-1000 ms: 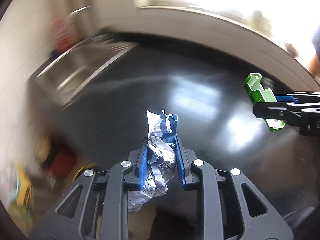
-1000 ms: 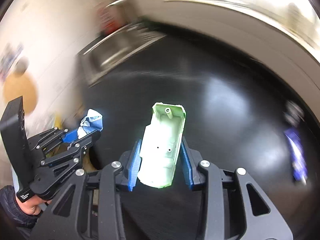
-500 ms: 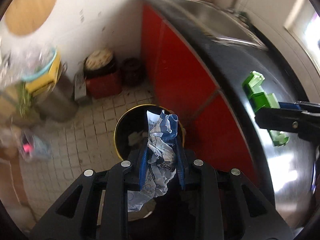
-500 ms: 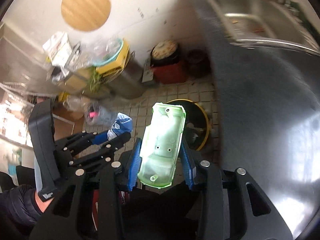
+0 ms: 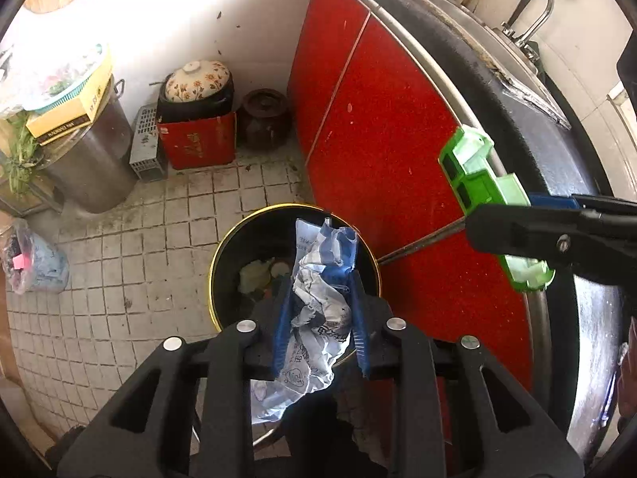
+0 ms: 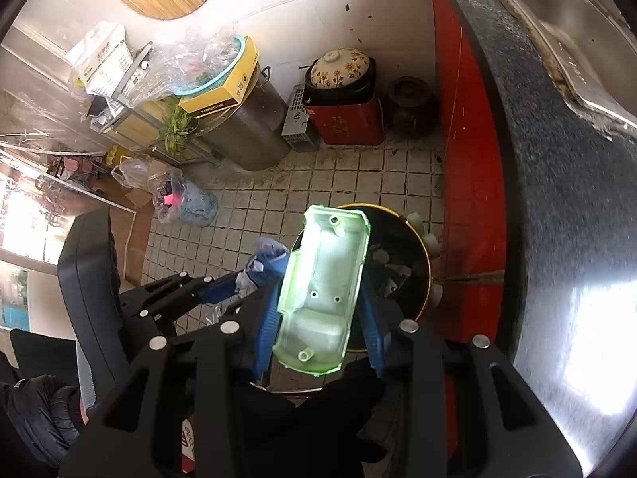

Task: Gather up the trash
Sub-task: 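Carry foil wrapper and green tray over the bin and open both tools, then move both open tools back to the last wrapper and tube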

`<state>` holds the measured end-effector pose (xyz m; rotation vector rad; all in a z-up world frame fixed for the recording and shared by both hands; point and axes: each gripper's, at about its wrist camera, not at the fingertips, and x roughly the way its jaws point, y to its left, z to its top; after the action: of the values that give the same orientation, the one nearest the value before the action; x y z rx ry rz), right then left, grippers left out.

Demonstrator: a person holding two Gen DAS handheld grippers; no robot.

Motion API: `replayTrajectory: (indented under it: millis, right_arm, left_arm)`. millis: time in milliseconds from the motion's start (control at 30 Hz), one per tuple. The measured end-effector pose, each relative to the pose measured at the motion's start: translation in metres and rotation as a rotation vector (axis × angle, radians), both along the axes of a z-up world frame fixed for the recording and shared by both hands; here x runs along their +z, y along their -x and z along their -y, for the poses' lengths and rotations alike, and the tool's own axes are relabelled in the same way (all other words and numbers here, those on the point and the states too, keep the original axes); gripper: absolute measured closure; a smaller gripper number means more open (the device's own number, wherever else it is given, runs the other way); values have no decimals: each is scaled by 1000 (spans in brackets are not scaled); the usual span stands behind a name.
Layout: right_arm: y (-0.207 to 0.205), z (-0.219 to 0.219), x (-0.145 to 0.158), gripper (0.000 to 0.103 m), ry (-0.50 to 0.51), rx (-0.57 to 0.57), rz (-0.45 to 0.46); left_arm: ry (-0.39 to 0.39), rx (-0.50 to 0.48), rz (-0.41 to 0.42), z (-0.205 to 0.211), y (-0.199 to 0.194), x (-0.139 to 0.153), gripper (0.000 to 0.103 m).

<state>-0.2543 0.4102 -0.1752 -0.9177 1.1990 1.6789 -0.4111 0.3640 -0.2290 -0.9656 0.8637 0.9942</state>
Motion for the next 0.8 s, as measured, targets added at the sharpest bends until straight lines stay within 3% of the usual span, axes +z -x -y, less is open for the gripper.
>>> replayTrajectory:
  millis: [33, 67, 100, 333, 500, 667, 800]
  right_arm:
    - [2, -3, -2, 50, 0, 2, 6]
    - [3, -4, -2, 45, -7, 1, 13]
    - [3, -4, -2, 36, -13, 1, 12]
    - [-8, 5, 13, 35, -34, -23, 3]
    - [-39, 35, 53, 35, -98, -106, -2]
    - [-102, 105, 114, 31, -213, -290, 10]
    - [-164, 192, 151, 25, -289, -485, 62]
  left_arm:
    - [1, 1, -3, -1, 1, -2, 56]
    - [-4, 6, -16, -2, 2, -4, 33]
    - [-13, 12, -21, -1, 4, -4, 26]
    - [-30, 17, -38, 3, 8, 6, 26]
    - [-97, -50, -62, 14, -8, 36, 24]
    - [-217, -218, -74, 38, -57, 86, 19]
    - [-288, -449, -31, 77, -131, 123, 16]
